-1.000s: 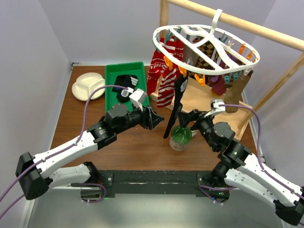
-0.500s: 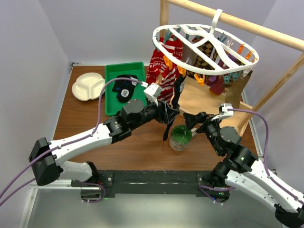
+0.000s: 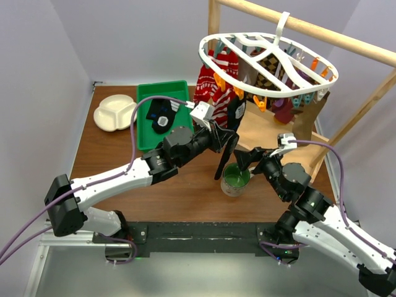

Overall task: Remove the socks clipped to the hanger
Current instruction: Remove the sock from the hanger.

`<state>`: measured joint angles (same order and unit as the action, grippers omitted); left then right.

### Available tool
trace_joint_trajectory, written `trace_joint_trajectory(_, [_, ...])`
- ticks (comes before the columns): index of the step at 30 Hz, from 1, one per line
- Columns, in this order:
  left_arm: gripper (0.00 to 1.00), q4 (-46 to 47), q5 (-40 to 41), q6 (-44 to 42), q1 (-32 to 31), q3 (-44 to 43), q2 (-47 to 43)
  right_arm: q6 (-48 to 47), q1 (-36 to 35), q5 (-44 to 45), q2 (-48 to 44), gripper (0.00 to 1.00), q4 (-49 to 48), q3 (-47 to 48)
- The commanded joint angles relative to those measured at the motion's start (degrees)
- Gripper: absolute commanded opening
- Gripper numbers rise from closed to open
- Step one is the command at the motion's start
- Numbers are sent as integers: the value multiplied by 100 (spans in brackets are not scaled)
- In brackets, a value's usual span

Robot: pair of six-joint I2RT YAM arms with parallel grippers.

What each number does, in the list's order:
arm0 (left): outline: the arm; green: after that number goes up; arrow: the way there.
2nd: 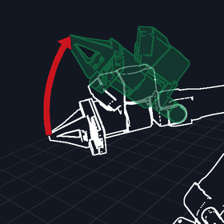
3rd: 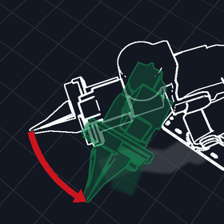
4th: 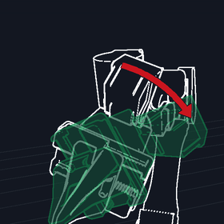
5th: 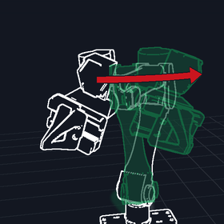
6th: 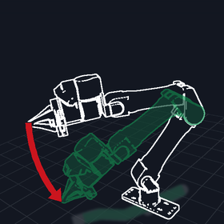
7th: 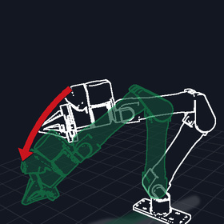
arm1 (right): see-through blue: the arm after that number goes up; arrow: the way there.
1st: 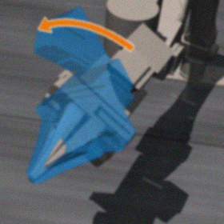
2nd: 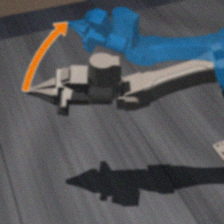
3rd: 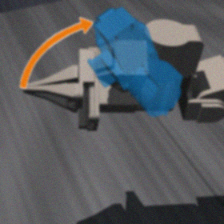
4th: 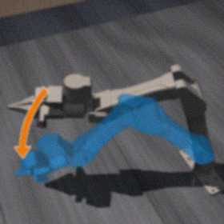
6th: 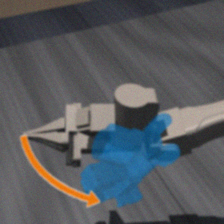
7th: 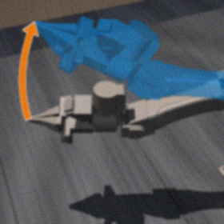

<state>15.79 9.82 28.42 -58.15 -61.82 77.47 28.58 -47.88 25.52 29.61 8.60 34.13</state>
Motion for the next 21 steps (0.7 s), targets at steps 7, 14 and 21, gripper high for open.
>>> trace_joint_trajectory(7, [0, 4, -314, -136, -153, -85, -416, -678, -11, -750, 1, 92, -526, 305])
trace_joint_trajectory(14, [0, -322, -631, -22, -197, 170, -829, -977, -11, -1066, 150, 95, -834, 366])
trace_joint_trajectory(21, [0, -445, -859, 40, -214, 311, -1023, -1153, -11, -1654, 598, 96, -1519, 498])
